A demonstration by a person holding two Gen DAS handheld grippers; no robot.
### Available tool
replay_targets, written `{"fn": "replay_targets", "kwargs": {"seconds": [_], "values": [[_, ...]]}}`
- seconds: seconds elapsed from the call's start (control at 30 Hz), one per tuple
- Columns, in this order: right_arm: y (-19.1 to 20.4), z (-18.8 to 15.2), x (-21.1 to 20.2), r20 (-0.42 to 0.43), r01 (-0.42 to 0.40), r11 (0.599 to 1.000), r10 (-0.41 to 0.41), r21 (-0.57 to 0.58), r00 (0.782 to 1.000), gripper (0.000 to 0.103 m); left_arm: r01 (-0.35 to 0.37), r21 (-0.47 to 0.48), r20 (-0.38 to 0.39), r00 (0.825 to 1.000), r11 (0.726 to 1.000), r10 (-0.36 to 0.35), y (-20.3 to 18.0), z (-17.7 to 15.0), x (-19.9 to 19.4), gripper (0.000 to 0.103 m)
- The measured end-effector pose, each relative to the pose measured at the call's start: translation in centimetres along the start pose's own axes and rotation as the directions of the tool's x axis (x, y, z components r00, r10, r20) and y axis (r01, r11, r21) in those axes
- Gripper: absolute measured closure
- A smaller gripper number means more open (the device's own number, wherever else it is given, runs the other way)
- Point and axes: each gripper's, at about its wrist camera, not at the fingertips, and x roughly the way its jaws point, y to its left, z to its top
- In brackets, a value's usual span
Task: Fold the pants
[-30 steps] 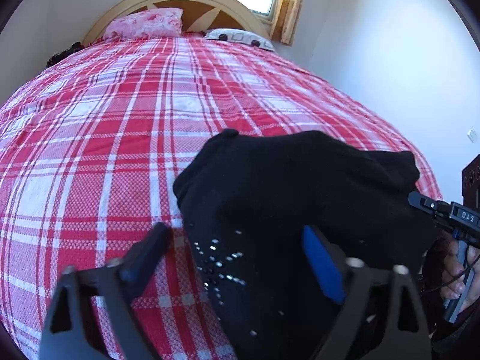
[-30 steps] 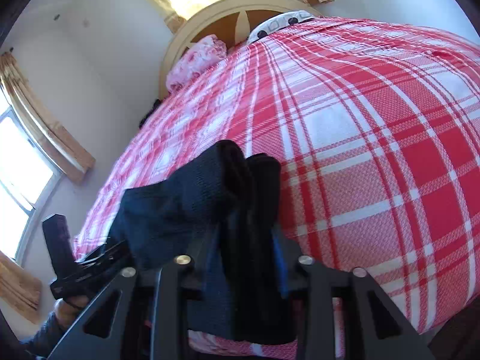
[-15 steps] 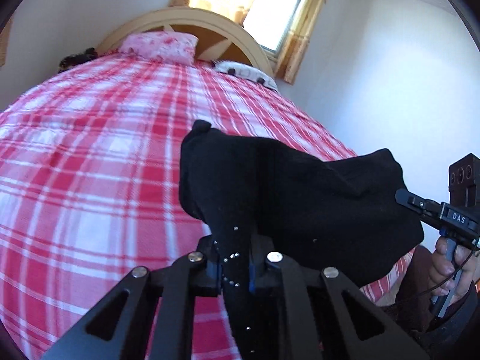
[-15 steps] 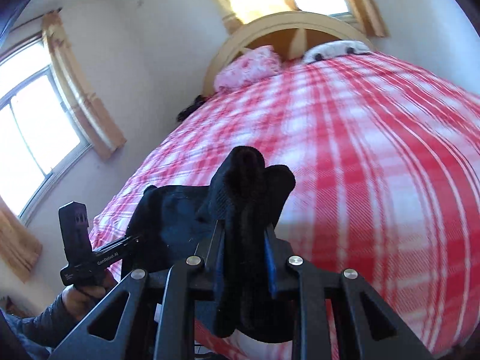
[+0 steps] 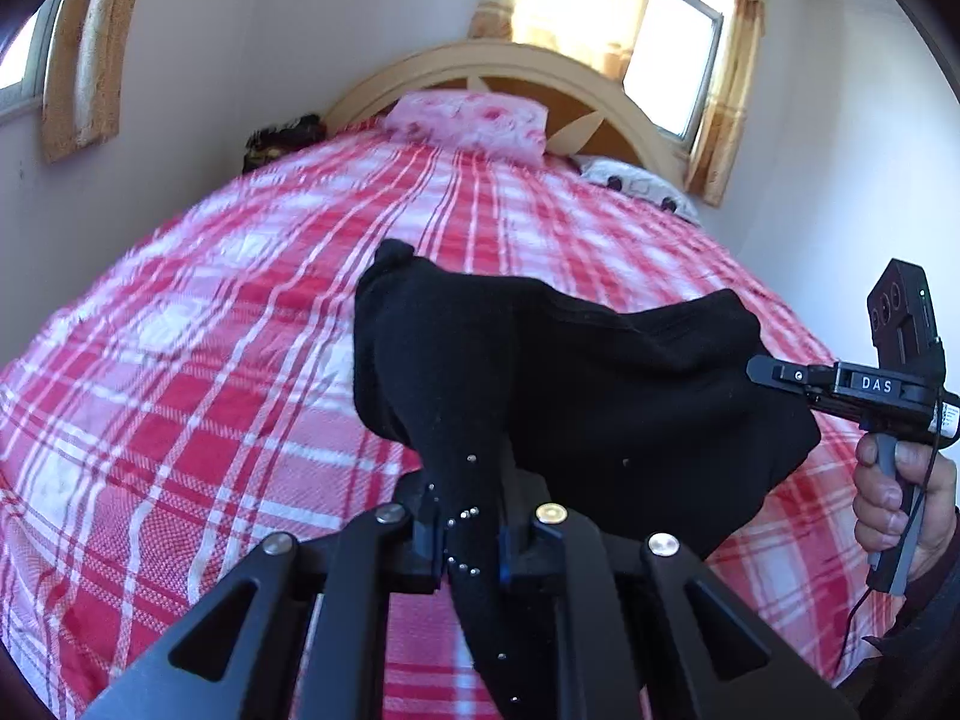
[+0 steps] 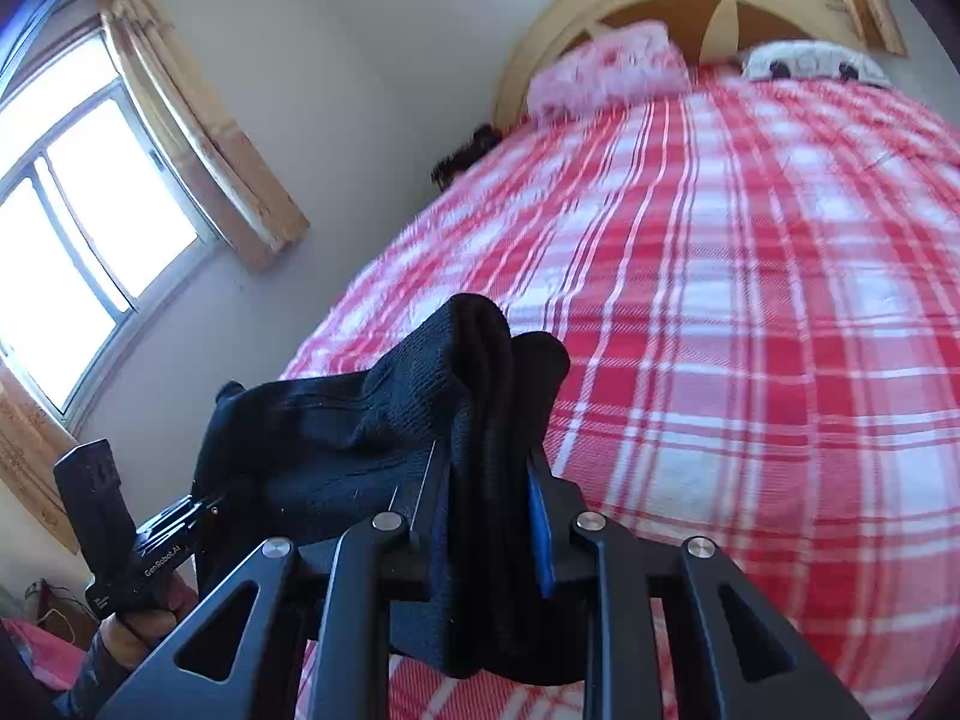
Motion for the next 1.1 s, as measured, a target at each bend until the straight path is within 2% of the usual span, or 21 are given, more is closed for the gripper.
{"fn": "replay_targets", "kwargs": {"seconds": [0.1, 0.17, 0.23, 0.3, 0.37, 0.47, 0.53, 0.63, 0.8, 0.93, 1.1], "values": [[-0.4, -0.2, 4.1, -0.065, 0.040, 0.999, -0.039, 0.012, 0.997, 0.078, -0.039, -0.007, -0.088, 0.995, 0.999, 0.038, 1.3, -1.9, 2.6, 0.068], [-1.2, -0.9, 5.3, -0.098, 0.092, 0.996, -0.090, 0.012, 0.991, 0.072, -0.074, -0.013, -0.092, 0.993, 0.997, 0.072, 1.4, -3.2, 2.4, 0.045], [-1.7, -1.6, 5.4, -0.107, 0.136, 0.991, -0.135, 0.002, 0.985, 0.062, -0.082, 0.015, -0.075, 0.994, 0.997, 0.083, 1.2, -4.1, 1.7, 0.037], [-2.0, -2.4, 4.7, -0.108, 0.186, 0.981, -0.190, -0.047, 0.976, 0.058, -0.104, 0.055, -0.069, 0.992, 0.993, 0.108, 0.8, -4.9, 0.9, 0.032], [-2.1, -3.0, 4.0, -0.103, 0.197, 0.976, -0.206, -0.088, 0.973, 0.050, -0.118, 0.075, -0.068, 0.990, 0.990, 0.123, 0.9, -5.5, 0.3, 0.025], [-2.4, -3.8, 2.9, -0.089, 0.221, 0.968, -0.232, -0.123, 0.969, 0.047, -0.130, 0.100, -0.074, 0.988, 0.986, 0.137, 1.1, -5.9, 0.1, 0.019], [-3.0, -4.4, 3.1, -0.110, 0.239, 0.964, -0.252, -0.116, 0.961, 0.045, -0.140, 0.092, -0.089, 0.985, 0.986, 0.148, 1.5, -5.8, 0.7, 0.015], [-4.1, -4.8, 3.7, -0.129, 0.275, 0.958, -0.283, -0.078, 0.950, 0.032, -0.148, 0.051, -0.112, 0.982, 0.988, 0.153, 2.1, -5.3, 1.1, 0.008], [-4.4, -4.9, 2.7, -0.092, 0.285, 0.958, -0.287, -0.035, 0.953, 0.030, -0.170, 0.041, -0.094, 0.980, 0.985, 0.174, 1.4, -5.5, -0.1, 0.008], [-4.3, -5.2, 0.2, -0.029, 0.338, 0.941, -0.338, -0.002, 0.941, 0.030, -0.159, 0.026, -0.051, 0.986, 0.987, 0.160, 0.2, -5.7, -2.4, 0.008], [-3.8, -6.3, -3.7, 0.022, 0.376, 0.926, -0.377, 0.047, 0.926, 0.030, -0.141, 0.057, 0.035, 0.990, 0.988, 0.140, -2.3, -5.3, -6.1, 0.008]]}}
